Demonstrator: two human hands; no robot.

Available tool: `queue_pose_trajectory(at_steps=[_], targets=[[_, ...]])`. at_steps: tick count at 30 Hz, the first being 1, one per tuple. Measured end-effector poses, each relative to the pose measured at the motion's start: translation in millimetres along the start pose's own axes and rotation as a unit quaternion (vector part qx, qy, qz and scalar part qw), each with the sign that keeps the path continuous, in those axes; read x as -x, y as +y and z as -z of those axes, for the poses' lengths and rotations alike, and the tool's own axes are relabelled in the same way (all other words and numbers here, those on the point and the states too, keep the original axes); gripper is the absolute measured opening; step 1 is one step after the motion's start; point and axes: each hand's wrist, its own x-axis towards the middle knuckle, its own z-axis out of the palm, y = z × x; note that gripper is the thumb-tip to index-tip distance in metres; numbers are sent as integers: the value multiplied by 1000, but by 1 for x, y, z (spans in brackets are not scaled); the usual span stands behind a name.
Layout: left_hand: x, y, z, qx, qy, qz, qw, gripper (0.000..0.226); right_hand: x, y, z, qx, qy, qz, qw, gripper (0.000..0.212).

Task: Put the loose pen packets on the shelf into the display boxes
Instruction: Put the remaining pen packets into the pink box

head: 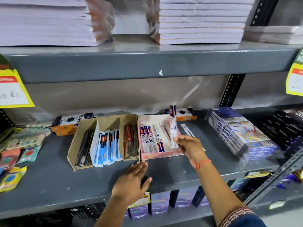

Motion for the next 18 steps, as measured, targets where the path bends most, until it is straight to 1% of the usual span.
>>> queue_pose_trajectory(at_steps=[2, 4, 6, 9, 11, 13, 14, 15, 17, 18], targets=[[0, 0, 0, 1, 5, -6, 1000, 116, -9, 1, -21, 100, 3, 7, 995, 26], [-1, -1, -1, 2, 14, -8, 1000, 96, -20, 7, -40, 183, 11, 10, 983, 25], [0, -1, 0, 9, 27, -10, 1000, 80, -30, 14, -55, 254, 2, 20, 967, 21], [1, -2, 0, 22, 31, -10, 999, 62, -40, 22, -72, 325, -6, 26, 945, 31], [1, -4, -2, 19, 33, -12, 999, 63, -44, 27, -77, 359, -9, 30, 933, 26], [0, -5, -4, 12, 28, -11, 999, 71, -46, 29, -78, 390, -9, 39, 920, 10], [0, -5, -5, 7, 27, -13, 1000, 76, -47, 28, -77, 397, -5, 45, 917, 10], [0, -5, -5, 0, 29, -18, 999, 80, -47, 27, -74, 410, -5, 51, 910, 17], [0, -4, -4, -9, 35, -20, 999, 76, -45, 17, -65, 453, 15, 81, 888, 26], [0, -3, -3, -9, 35, -20, 999, 73, -45, 11, -56, 465, 49, 98, 879, 28]])
